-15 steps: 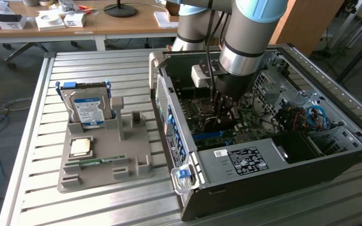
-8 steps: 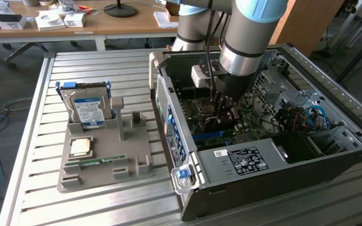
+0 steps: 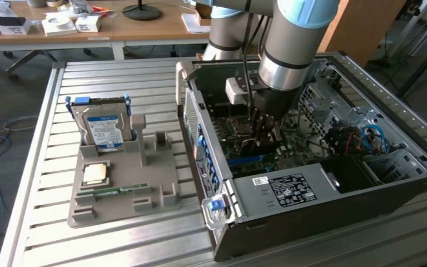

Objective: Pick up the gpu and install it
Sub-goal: 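Insert the gpu into the slot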

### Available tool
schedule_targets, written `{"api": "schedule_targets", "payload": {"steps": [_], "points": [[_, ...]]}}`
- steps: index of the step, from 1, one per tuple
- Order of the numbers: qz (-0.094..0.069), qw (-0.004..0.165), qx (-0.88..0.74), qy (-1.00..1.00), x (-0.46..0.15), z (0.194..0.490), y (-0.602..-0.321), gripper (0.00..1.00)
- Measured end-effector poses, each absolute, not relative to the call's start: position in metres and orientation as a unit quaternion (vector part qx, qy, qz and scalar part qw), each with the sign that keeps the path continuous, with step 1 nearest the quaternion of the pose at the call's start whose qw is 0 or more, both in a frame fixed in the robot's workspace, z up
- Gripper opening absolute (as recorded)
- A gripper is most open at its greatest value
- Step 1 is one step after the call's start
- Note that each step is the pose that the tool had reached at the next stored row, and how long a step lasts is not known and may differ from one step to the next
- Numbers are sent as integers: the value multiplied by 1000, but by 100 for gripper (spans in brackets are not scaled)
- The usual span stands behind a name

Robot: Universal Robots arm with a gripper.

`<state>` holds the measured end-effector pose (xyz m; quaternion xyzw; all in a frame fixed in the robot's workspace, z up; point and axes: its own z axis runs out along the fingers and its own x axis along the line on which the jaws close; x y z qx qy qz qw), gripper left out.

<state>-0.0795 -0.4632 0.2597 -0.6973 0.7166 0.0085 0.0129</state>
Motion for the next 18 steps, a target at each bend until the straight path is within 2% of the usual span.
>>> {"api": "schedule_targets", "payload": {"steps": [18], "points": [[4,9,-690,724,-79,259,-463,26]]}}
